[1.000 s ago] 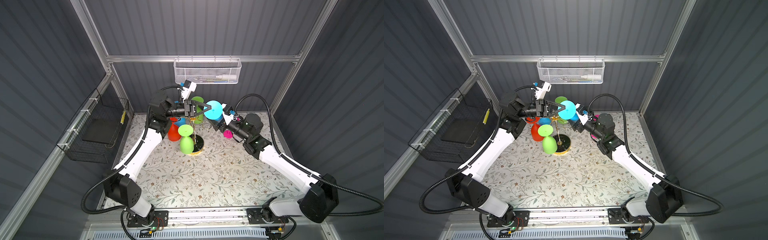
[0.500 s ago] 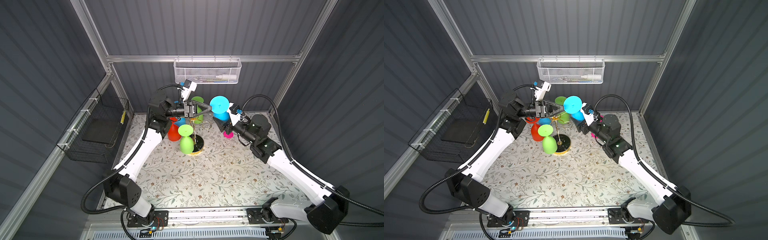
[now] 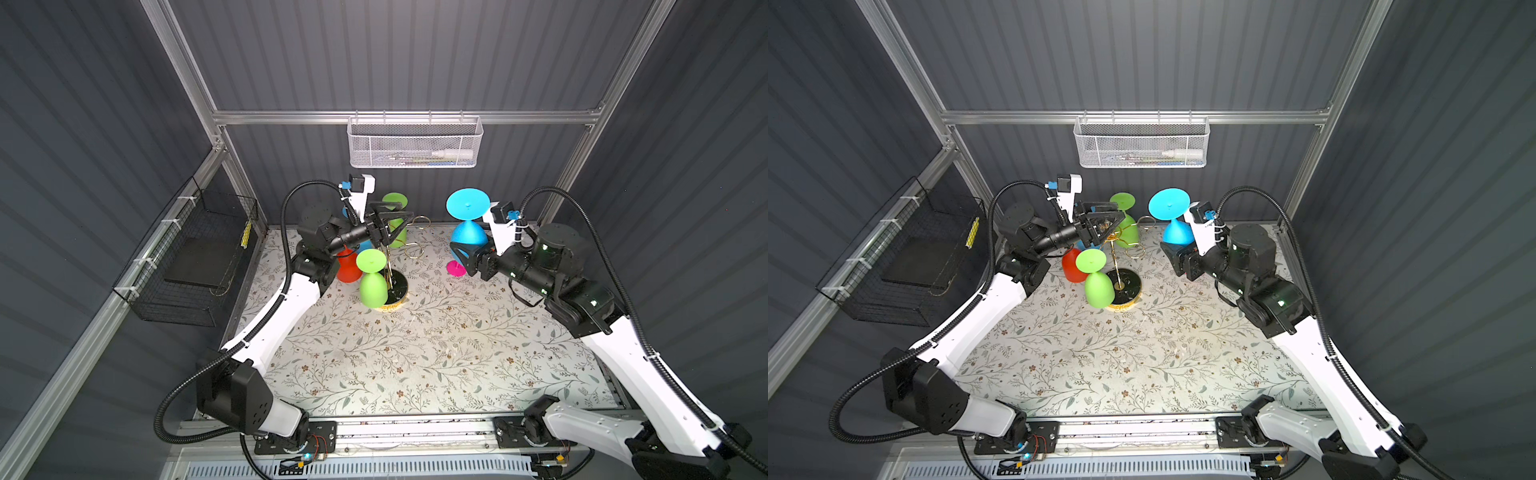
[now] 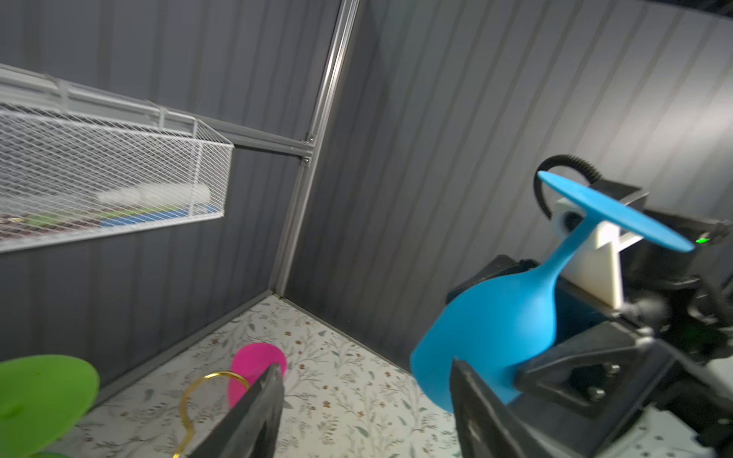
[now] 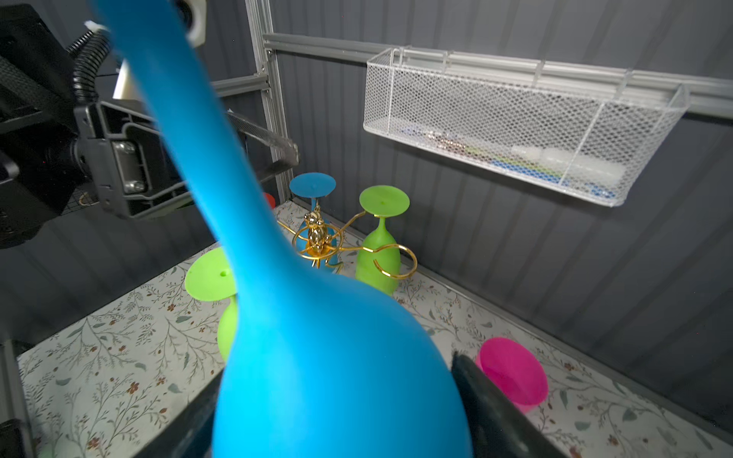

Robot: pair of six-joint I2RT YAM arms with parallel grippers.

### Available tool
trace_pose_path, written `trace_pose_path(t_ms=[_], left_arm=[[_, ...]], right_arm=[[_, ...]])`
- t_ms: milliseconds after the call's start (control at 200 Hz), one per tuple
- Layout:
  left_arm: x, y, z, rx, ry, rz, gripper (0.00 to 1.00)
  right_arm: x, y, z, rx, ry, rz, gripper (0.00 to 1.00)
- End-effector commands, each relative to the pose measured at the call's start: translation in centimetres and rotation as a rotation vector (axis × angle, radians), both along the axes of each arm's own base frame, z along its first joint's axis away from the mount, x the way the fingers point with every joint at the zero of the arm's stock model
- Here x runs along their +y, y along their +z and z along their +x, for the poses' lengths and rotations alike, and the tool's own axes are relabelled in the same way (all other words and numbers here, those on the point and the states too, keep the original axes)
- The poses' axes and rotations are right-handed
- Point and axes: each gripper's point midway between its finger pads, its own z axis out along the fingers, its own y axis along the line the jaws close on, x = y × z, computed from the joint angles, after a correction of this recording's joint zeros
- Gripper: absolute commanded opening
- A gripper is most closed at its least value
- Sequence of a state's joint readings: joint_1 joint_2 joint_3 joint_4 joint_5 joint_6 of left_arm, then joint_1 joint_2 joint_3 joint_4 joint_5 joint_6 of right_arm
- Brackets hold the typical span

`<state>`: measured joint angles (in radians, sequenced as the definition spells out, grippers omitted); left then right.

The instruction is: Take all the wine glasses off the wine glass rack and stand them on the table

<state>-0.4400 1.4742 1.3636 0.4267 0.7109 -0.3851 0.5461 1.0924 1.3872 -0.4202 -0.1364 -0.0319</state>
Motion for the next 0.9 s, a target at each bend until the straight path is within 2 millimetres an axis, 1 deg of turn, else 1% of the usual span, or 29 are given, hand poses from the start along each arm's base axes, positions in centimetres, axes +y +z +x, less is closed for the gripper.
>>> trace_pose_path(t_ms=[0, 65, 80, 120, 205, 250, 440, 600, 720, 895], left_arm=[[-0.7, 1.1, -0.2, -0.32, 0.089, 0.101, 0.66], [-1.5, 0.3, -0.7, -0.45, 0.096, 0.175, 0.64], [-1.6, 0.1, -0.9, -0.479, 0.093, 0.188, 0.64], [-1.9, -0.4, -1.3, -0.57, 0.091, 0.223, 0.63], [-2.4, -1.0, -1.9, -0.687, 0.08, 0.269, 0.62], [-2.3, -0.8, -2.0, -0.736, 0.094, 0.28, 0.62], [-2.4, -1.0, -1.7, -0.85, 0.126, 0.327, 0.57], [-2.5, -1.0, -2.0, -0.934, 0.137, 0.337, 0.56], [-2.7, -1.3, -2.1, -0.962, 0.131, 0.354, 0.57], [-3.0, -0.9, -2.2, -0.969, 0.137, 0.345, 0.56]], right_arm=[[-0.6, -3.5, -0.9, 0.191, -0.025, -0.048, 0.47], [-0.7, -3.8, -1.1, 0.212, -0.029, -0.053, 0.47], [-0.4, -4.8, -0.6, 0.24, -0.03, -0.068, 0.47], [-0.3, -5.2, -0.4, 0.256, -0.035, -0.075, 0.47], [-0.2, -5.8, -0.1, 0.283, -0.041, -0.086, 0.46], [0.0, -5.9, -0.1, 0.295, -0.034, -0.087, 0.45], [0.8, -6.5, 0.2, 0.328, -0.009, -0.082, 0.45], [1.6, -7.0, 0.5, 0.352, 0.013, -0.076, 0.44], [1.9, -7.1, 0.6, 0.362, 0.025, -0.068, 0.43], [2.5, -7.5, 0.7, 0.376, 0.042, -0.071, 0.42]])
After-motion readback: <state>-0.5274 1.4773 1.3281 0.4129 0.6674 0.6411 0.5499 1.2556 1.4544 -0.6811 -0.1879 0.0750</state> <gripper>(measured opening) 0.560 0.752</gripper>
